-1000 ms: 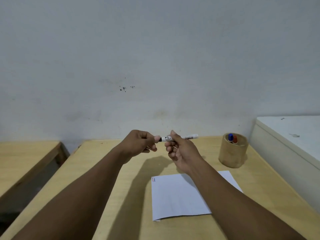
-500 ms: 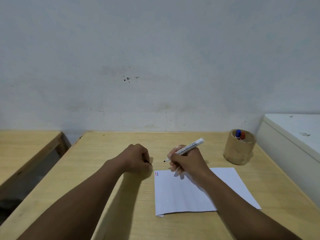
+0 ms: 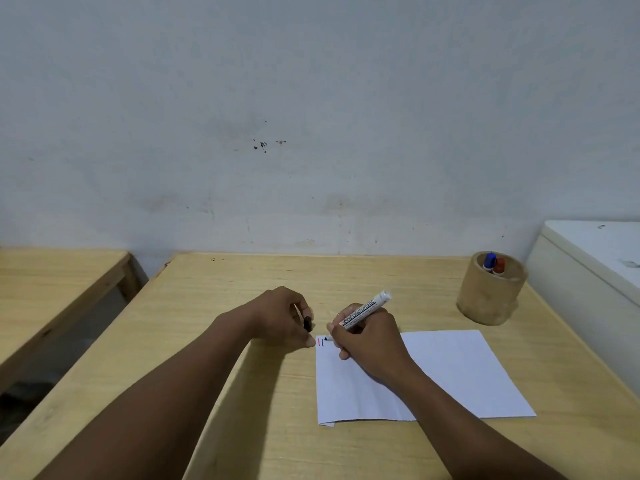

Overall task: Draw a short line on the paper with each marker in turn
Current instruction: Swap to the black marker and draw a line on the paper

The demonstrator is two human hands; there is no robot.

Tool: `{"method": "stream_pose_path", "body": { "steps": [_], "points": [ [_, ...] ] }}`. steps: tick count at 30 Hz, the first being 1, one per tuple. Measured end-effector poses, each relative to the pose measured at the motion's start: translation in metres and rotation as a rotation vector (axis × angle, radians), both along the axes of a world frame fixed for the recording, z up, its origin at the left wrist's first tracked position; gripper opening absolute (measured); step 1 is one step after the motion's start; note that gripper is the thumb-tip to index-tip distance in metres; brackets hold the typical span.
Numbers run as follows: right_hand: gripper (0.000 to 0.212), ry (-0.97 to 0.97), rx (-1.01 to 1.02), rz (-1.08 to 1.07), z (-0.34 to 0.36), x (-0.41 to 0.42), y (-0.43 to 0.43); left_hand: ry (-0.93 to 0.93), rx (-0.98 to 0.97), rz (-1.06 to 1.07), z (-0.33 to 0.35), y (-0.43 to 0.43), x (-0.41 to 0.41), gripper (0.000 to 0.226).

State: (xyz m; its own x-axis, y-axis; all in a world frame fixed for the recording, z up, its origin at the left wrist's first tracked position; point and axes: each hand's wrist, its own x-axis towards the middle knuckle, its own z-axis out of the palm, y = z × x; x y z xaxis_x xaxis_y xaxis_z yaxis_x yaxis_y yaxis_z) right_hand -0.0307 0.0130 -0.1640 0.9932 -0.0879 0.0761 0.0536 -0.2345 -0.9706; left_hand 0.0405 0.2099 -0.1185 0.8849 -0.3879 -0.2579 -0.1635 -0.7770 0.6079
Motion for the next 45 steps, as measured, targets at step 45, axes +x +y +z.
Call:
{"method": "stream_pose_path", "body": {
  "steps": [45],
  "points": [
    [0.023, 0.018, 0.577, -0.144, 0.134, 0.014, -0.112, 0.105, -0.955, 0.010, 0.084, -0.157, 0.019, 0.024]
  ]
}}
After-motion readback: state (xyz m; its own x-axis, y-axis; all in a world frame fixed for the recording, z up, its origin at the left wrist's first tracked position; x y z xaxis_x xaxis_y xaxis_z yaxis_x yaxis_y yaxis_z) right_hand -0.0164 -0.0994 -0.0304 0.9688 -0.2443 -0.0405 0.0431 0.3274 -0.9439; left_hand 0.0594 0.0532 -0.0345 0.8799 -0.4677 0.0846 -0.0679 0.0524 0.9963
